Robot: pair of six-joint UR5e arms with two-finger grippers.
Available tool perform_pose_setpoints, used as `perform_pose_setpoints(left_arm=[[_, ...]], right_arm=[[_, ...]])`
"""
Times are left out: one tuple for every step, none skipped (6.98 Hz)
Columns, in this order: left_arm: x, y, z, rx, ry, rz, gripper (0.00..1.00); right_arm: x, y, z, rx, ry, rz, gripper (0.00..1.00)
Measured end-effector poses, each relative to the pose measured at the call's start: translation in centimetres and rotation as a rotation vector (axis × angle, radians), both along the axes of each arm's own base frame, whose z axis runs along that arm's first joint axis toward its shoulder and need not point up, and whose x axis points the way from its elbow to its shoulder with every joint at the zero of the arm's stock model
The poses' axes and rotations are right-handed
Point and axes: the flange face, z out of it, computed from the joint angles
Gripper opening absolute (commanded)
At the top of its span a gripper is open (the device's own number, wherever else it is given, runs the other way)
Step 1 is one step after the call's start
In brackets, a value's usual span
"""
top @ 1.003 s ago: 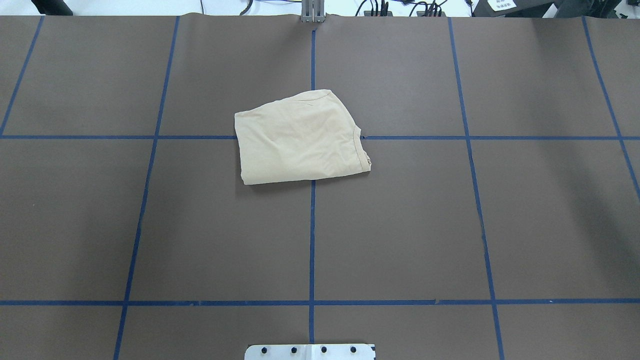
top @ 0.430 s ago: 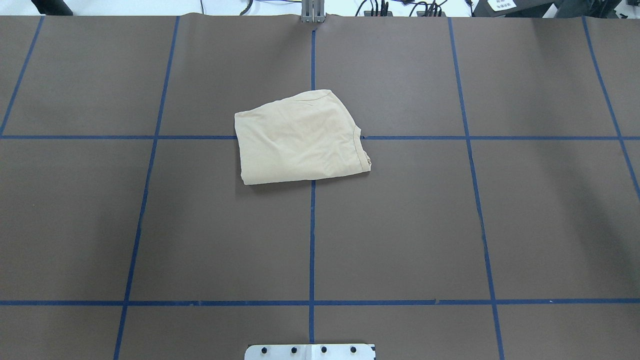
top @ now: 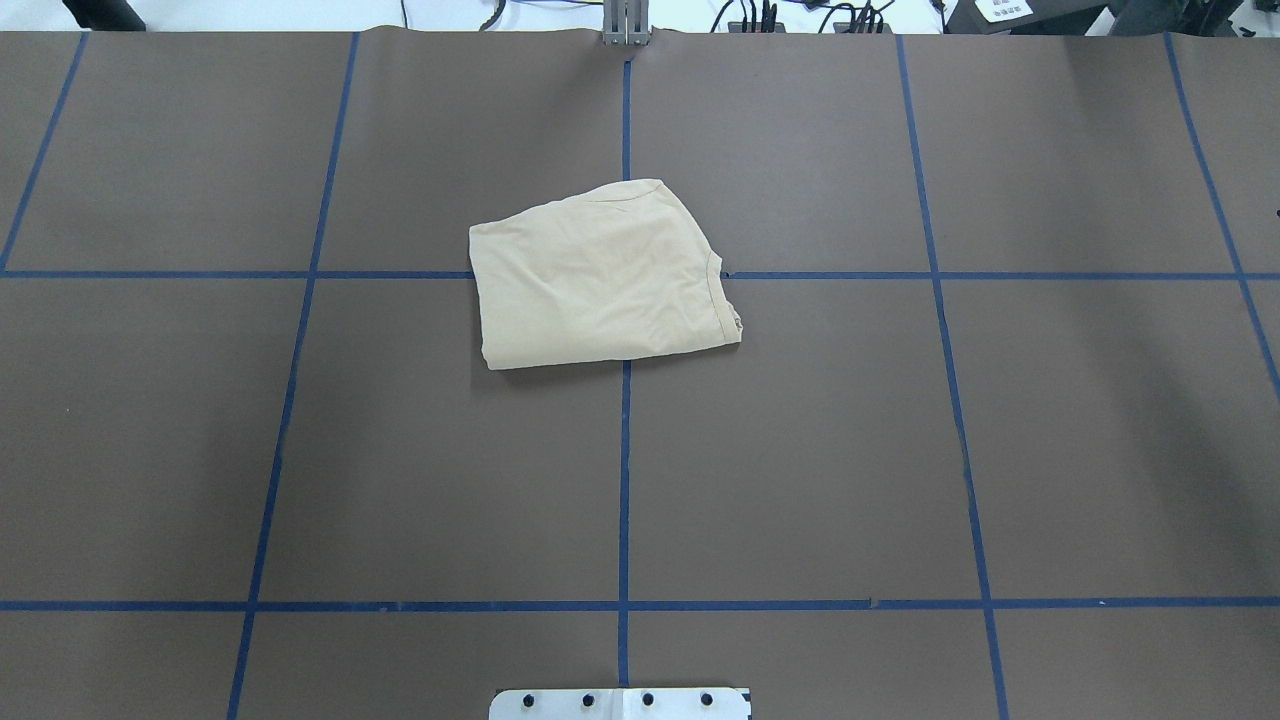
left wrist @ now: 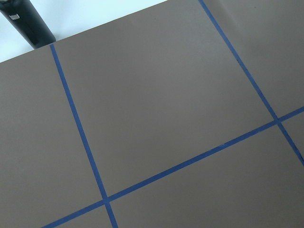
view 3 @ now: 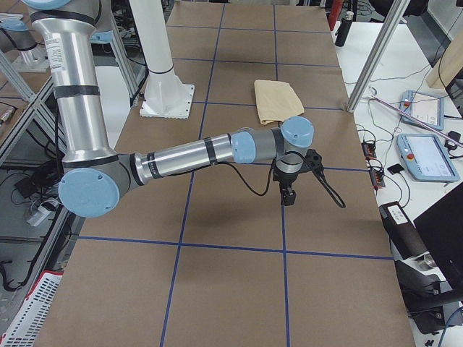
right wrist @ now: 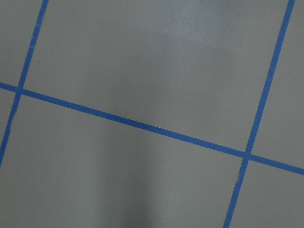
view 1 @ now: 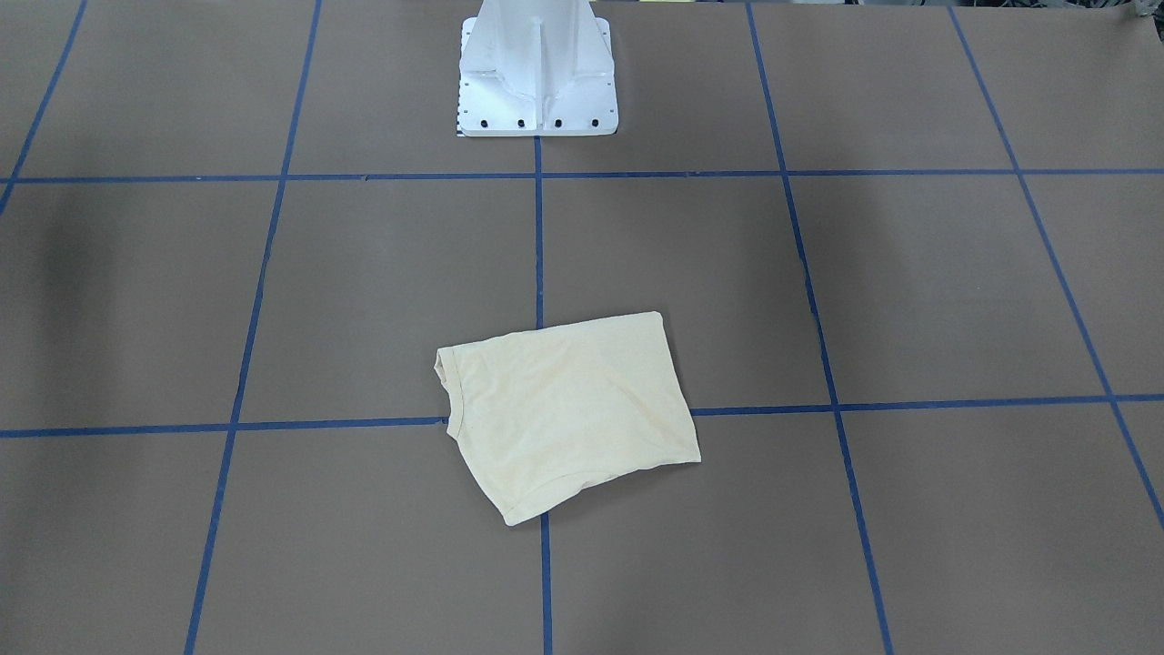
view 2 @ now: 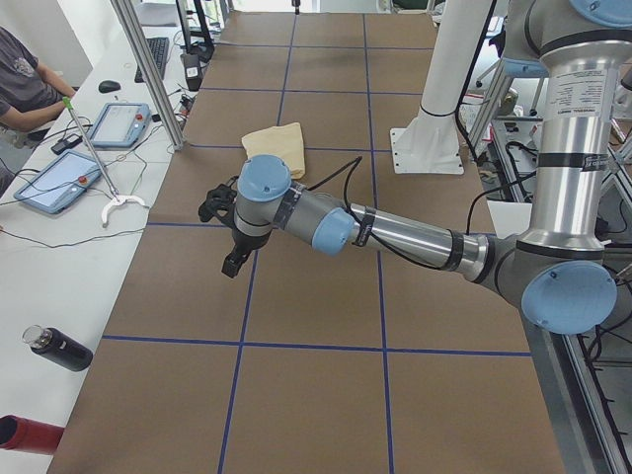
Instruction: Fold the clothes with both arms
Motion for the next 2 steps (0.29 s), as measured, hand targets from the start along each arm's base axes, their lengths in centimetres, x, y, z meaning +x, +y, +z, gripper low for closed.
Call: perform_pose_setpoints(left_arm=[[0.13,0.01,0.15,-0.002,0.0,0.003,1.0],[0.26,0.0,0.24,-0.002,0.0,0.006,1.0]], right_arm=[[-0.12,0.03,-0.19,0.003,-0.003,-0.002,1.0],[-0.25,0.07,-0.41,0.006,-0.006,-0.005,1.0]])
